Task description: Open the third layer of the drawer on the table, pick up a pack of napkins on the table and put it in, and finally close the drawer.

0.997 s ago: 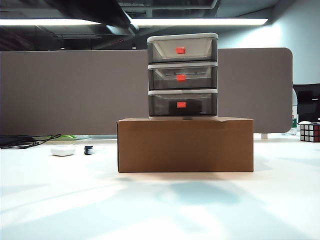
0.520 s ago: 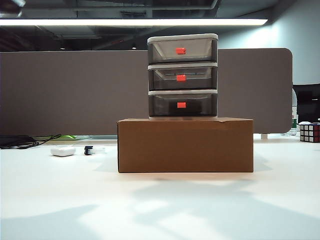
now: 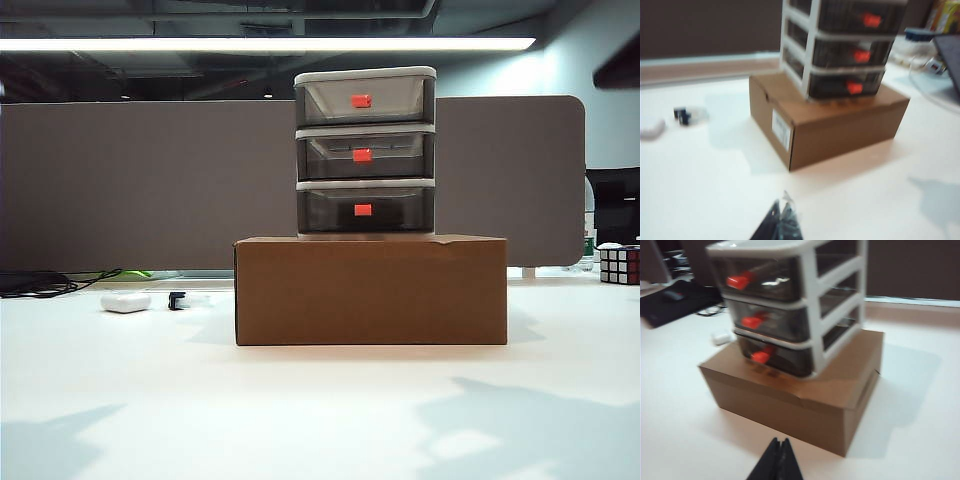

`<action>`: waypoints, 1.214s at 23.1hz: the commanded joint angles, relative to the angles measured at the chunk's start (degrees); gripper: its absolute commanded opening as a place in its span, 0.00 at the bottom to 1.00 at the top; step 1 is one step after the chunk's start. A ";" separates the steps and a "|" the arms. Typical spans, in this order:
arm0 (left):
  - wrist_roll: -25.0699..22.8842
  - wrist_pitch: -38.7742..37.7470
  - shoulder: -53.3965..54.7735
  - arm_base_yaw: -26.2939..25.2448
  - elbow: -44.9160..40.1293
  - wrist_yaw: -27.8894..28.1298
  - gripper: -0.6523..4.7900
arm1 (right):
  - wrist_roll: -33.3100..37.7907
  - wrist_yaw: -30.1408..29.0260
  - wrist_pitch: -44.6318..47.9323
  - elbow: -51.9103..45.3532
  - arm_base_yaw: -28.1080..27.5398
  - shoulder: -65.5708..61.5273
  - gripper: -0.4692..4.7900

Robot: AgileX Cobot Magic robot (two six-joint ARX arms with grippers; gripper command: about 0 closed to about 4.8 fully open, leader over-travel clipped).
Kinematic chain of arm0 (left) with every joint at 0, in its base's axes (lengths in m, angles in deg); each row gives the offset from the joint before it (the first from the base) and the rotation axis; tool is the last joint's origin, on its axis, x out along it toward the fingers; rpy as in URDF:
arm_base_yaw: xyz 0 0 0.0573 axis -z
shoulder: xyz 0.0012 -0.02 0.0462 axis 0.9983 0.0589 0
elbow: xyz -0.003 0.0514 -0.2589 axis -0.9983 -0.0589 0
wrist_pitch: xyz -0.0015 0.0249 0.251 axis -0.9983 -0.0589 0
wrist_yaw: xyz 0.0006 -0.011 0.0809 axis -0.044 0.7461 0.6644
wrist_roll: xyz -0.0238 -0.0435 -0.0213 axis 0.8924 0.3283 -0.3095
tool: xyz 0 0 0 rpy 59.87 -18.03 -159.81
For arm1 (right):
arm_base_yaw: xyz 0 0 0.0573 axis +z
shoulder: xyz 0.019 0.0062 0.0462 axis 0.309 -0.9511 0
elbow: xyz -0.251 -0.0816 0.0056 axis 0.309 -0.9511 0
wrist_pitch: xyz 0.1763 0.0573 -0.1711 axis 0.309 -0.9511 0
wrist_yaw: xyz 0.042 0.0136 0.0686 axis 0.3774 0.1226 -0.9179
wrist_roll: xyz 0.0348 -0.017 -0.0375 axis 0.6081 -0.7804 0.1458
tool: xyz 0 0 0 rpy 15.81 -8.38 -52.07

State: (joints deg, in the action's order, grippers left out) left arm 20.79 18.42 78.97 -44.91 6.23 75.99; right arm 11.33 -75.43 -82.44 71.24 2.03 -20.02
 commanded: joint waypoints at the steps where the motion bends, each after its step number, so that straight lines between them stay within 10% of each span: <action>1: 2.54 -2.36 0.11 -0.04 -0.35 -2.51 0.12 | 0.44 1.44 1.18 -3.21 1.49 1.18 0.08; 12: -16.31 -0.59 0.04 -0.09 -1.14 -3.61 0.11 | 0.79 2.82 7.52 -12.17 3.10 2.91 0.08; 18: -17.38 14.53 -0.09 -0.11 -8.33 -1.62 0.11 | 0.79 3.13 11.80 -15.93 3.04 2.89 0.08; 28: -20.09 13.18 -0.09 -6.05 -9.03 1.40 0.12 | -2.75 3.30 11.80 -15.93 -1.60 2.82 0.08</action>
State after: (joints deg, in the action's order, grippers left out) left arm 0.83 31.03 78.87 -48.87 -3.10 77.76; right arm 9.32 -71.30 -71.40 55.66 1.99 -17.11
